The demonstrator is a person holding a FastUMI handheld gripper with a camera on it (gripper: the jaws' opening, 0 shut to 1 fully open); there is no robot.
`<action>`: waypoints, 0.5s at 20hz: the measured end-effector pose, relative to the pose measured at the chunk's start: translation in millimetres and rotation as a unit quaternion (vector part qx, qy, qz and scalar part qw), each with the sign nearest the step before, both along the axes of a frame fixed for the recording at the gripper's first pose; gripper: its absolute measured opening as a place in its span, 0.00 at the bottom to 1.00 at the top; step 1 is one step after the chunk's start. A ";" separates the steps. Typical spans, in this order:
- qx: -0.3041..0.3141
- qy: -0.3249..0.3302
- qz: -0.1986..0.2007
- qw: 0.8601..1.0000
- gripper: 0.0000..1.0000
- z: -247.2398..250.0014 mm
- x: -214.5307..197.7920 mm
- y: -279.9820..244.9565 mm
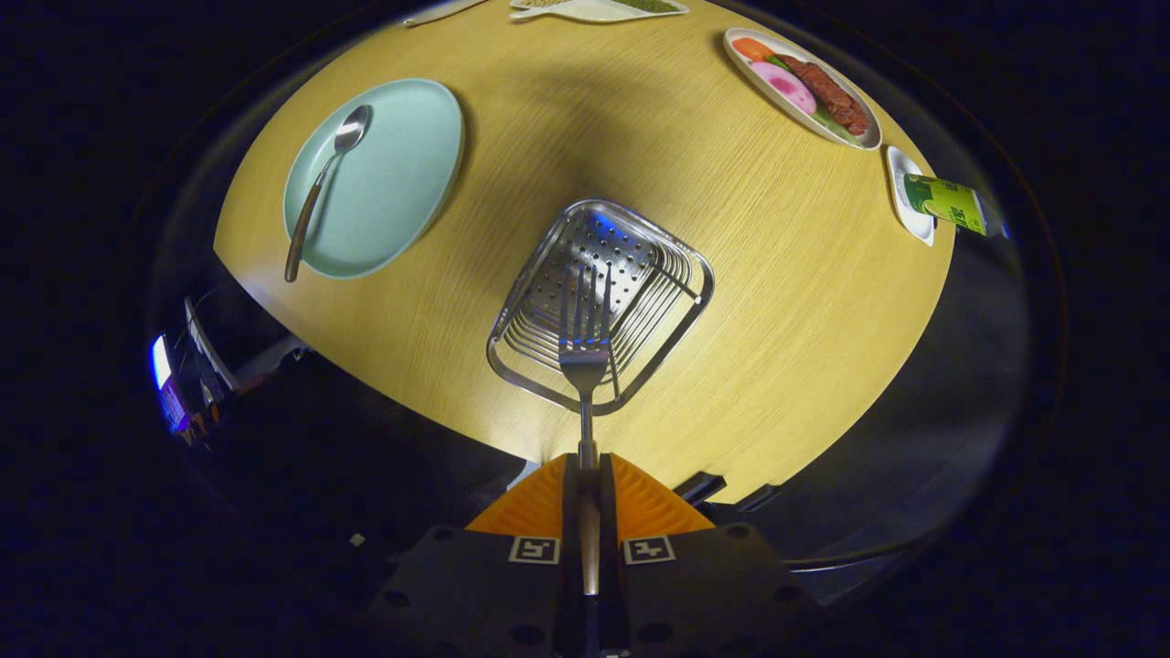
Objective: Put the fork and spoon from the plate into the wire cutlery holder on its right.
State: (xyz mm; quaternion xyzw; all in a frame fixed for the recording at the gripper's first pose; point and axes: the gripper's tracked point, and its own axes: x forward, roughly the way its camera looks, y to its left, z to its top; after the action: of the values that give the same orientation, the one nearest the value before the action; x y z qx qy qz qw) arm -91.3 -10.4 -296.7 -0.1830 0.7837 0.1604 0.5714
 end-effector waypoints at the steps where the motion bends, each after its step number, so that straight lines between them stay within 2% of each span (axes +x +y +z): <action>1: -0.010 0.016 0.010 1.000 0.10 1.0 -0.8 -3.0; 4: -0.033 0.040 0.028 0.998 0.10 1.7 4.3 -5.8; 7: -0.047 0.051 0.025 0.997 0.11 -1.5 13.5 -3.7; 10: -0.058 0.052 0.031 0.996 0.15 -3.3 20.4 -2.6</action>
State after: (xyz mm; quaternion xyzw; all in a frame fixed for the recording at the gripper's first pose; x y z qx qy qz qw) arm -70.9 -13.0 -300.0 -0.2310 0.8145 0.1420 0.5129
